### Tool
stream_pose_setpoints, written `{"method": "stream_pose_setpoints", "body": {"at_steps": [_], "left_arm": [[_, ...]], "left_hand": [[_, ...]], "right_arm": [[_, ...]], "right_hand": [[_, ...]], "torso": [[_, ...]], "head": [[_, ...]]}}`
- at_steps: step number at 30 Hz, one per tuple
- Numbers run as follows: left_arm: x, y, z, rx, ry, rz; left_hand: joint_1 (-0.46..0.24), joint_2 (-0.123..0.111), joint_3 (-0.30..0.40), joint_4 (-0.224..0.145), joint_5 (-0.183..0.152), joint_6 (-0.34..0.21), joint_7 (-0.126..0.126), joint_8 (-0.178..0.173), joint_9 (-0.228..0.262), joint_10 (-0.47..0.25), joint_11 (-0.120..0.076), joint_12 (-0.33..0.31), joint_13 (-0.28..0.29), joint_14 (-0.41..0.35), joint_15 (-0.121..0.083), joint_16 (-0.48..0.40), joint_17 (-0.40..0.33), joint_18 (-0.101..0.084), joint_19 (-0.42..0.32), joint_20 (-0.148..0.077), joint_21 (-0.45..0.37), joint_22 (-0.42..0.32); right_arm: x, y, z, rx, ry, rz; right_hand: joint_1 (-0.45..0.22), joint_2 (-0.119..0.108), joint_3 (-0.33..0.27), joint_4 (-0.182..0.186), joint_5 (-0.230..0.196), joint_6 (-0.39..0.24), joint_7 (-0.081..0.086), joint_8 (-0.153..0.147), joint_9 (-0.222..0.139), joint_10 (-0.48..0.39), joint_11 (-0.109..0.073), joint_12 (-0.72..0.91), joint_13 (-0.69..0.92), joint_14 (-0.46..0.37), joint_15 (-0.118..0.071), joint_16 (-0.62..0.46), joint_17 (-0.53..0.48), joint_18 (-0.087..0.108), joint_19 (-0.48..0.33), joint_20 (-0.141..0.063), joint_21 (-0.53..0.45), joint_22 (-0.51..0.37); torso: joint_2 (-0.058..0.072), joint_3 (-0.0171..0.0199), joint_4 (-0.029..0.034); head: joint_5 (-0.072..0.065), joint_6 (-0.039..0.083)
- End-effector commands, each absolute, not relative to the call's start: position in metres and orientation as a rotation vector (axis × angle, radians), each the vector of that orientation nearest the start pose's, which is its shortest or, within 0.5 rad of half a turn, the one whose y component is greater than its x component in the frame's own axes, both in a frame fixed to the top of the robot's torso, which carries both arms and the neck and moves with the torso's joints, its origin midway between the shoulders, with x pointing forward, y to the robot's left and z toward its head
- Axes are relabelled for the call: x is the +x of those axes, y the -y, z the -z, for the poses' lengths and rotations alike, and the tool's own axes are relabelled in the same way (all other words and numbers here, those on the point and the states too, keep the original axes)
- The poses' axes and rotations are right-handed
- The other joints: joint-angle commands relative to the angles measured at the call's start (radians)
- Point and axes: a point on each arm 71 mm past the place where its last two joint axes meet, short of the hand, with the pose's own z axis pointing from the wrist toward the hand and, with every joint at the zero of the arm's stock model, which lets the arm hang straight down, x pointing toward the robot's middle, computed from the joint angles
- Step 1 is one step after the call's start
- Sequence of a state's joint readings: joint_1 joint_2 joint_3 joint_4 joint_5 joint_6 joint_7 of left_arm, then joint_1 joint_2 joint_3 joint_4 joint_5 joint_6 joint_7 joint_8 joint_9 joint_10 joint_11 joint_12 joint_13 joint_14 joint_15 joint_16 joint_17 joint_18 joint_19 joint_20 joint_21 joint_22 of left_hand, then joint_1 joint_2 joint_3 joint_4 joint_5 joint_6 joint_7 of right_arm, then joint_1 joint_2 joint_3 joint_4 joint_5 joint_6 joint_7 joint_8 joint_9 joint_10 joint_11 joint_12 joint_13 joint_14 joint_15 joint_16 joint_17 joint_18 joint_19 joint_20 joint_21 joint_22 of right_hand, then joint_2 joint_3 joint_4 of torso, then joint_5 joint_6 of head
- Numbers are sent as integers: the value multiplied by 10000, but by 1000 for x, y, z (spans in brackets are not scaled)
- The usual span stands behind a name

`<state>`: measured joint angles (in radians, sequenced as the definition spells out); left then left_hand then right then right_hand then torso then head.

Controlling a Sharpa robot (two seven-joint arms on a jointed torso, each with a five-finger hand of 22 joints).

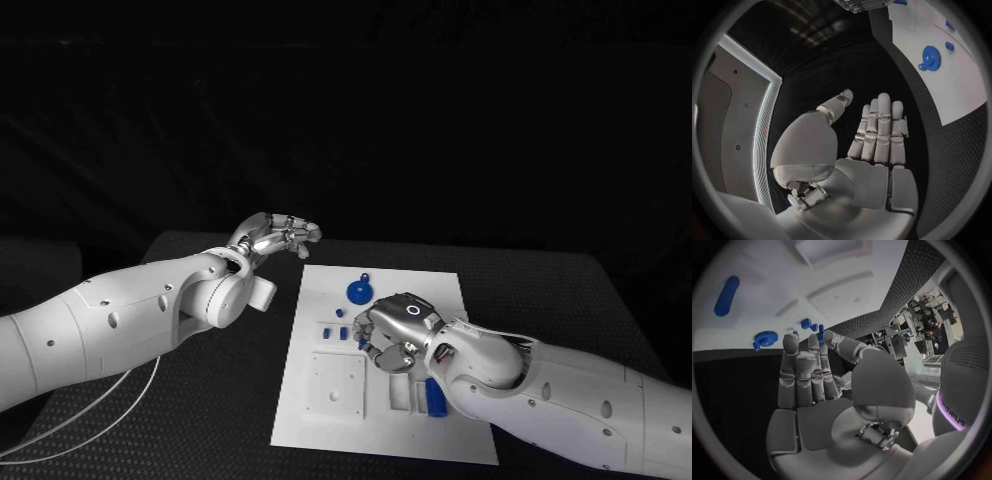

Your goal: Assemble the parts on the task board

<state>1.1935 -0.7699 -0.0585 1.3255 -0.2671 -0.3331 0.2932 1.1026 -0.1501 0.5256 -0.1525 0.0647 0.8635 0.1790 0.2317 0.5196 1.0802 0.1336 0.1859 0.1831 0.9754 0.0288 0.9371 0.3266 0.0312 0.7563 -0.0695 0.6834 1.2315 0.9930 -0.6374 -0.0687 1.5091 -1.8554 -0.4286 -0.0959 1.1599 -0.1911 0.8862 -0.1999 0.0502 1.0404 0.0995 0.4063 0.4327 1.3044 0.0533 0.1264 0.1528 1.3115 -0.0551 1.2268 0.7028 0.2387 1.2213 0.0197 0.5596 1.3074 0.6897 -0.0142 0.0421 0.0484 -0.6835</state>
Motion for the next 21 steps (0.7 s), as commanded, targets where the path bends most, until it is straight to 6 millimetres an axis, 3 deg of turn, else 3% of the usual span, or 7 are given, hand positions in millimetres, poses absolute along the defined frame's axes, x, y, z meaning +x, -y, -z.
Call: {"method": "stream_pose_setpoints", "body": {"at_steps": [1,13,21], "left_arm": [[522,-229,200,-9182,-15062,12839],[523,-224,200,-9177,-15083,12912],[523,-224,200,-9184,-15103,12922]], "left_hand": [[-59,38,-75,3,-57,-76,-5,-9,-15,-39,17,-38,-16,65,13,-39,13,109,56,8,-55,4],[-63,38,-76,8,-56,-79,-4,-7,-16,-40,18,-36,-22,65,13,-47,18,109,59,8,-63,4],[-70,42,-77,17,-56,-86,-2,-9,-19,-45,19,-35,-28,64,14,-54,24,109,62,9,-71,5]], "right_arm": [[413,87,278,-5864,-15563,-7552],[397,78,301,-6064,-15831,-7721],[397,76,306,-6108,-15952,-7610]], "right_hand": [[44,-38,76,-7,-16,45,25,24,10,25,-4,-24,8,-22,-45,69,-15,231,-28,-45,33,250],[50,-35,80,-11,-15,42,26,24,18,26,-4,-28,10,-24,-45,73,-19,231,-34,-46,45,250],[54,-39,83,-14,-16,42,26,25,24,29,-4,-29,12,-25,-46,75,-21,231,-37,-47,54,250]], "torso": [[2,-16,5],[7,-1,2],[1,-13,-1]], "head": [[145,-78],[527,-308],[624,-397]]}}
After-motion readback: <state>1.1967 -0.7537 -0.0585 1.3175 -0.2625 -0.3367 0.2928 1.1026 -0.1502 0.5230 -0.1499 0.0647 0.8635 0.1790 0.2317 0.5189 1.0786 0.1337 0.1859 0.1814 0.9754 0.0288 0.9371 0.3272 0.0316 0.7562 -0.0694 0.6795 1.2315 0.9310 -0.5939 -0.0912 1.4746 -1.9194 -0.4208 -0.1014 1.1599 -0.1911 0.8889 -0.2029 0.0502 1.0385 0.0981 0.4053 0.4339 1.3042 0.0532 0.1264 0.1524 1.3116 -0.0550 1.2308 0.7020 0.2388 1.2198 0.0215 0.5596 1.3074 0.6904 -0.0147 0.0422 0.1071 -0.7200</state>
